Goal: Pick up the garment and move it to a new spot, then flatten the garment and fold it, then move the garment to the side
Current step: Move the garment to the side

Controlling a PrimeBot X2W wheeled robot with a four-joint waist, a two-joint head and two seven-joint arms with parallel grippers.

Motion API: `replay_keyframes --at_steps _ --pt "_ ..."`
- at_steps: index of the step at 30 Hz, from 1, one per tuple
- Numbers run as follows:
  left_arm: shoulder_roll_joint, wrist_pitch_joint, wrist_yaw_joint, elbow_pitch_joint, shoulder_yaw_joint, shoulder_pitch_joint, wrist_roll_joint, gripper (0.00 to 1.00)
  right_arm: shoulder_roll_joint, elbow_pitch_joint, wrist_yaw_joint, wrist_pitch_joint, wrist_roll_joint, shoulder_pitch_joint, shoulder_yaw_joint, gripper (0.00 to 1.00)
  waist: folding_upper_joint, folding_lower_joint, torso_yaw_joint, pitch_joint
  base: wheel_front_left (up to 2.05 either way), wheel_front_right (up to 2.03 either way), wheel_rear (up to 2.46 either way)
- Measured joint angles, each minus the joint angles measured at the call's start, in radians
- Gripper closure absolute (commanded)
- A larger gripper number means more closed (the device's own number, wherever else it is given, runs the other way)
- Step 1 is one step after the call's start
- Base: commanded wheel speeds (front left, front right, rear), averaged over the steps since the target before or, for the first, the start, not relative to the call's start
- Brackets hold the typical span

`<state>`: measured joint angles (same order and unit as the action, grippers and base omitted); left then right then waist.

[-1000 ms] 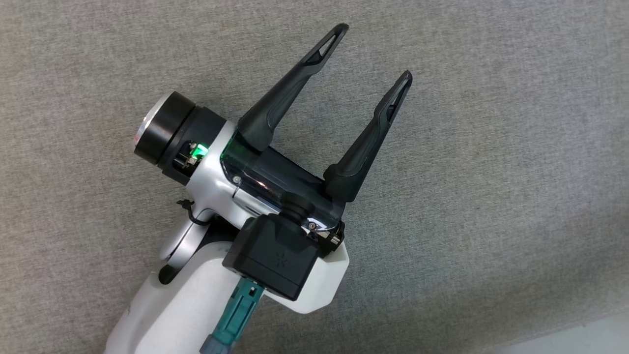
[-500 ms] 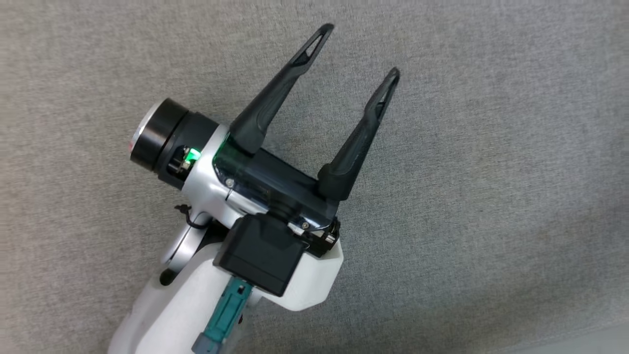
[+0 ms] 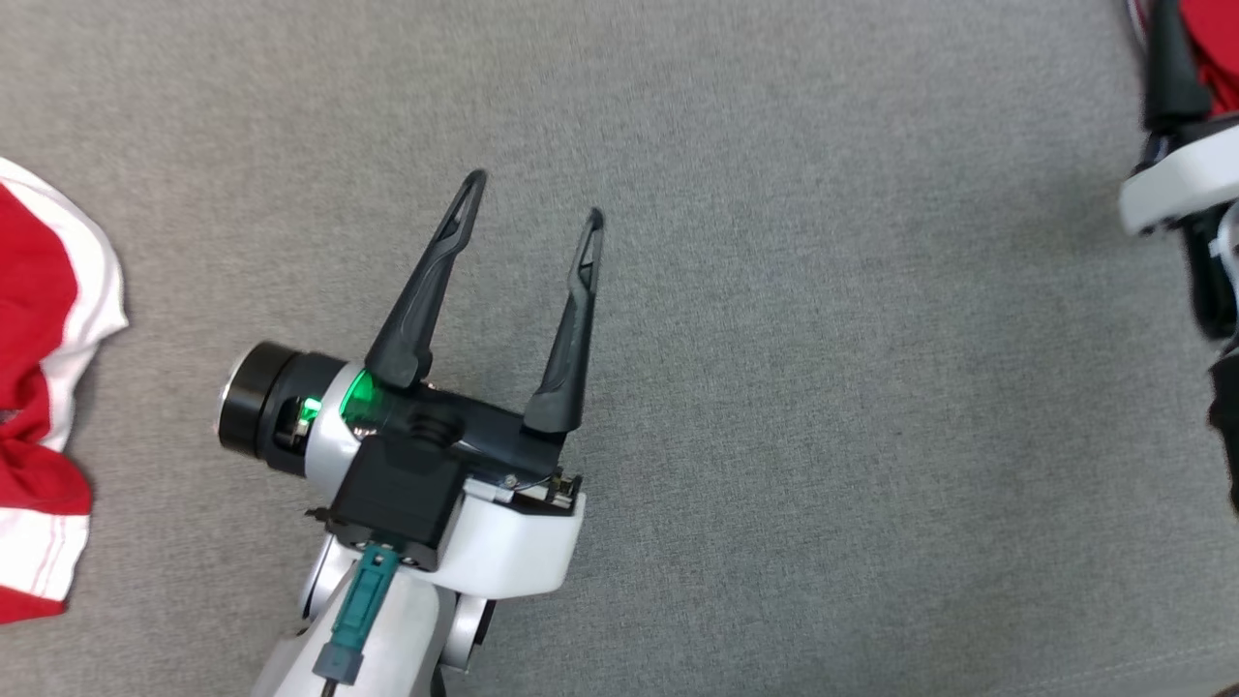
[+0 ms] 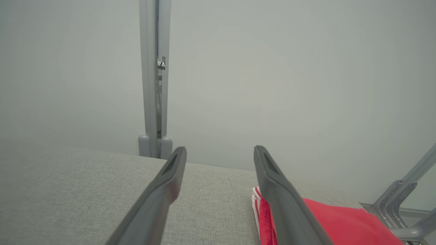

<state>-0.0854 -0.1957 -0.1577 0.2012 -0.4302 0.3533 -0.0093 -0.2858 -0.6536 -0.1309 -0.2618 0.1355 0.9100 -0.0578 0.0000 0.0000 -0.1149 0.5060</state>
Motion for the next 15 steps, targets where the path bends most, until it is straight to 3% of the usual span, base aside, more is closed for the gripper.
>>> replay_keyframes --at_steps 8,15 --pt "0.010 -0.035 -0.072 -0.055 0.087 -0.128 -0.113 0.00 0.028 0.184 0.000 0.000 0.111 -0.194 -0.140 0.00 0.0001 0.0000 0.038 -0.148 0.00 0.00 0.00" --pt "-0.004 -0.058 -0.081 -0.148 0.161 -0.214 -0.177 0.00 0.074 0.307 0.000 0.000 0.105 -0.354 -0.162 0.00 0.0000 0.0000 0.070 -0.260 0.00 0.00 0.00"
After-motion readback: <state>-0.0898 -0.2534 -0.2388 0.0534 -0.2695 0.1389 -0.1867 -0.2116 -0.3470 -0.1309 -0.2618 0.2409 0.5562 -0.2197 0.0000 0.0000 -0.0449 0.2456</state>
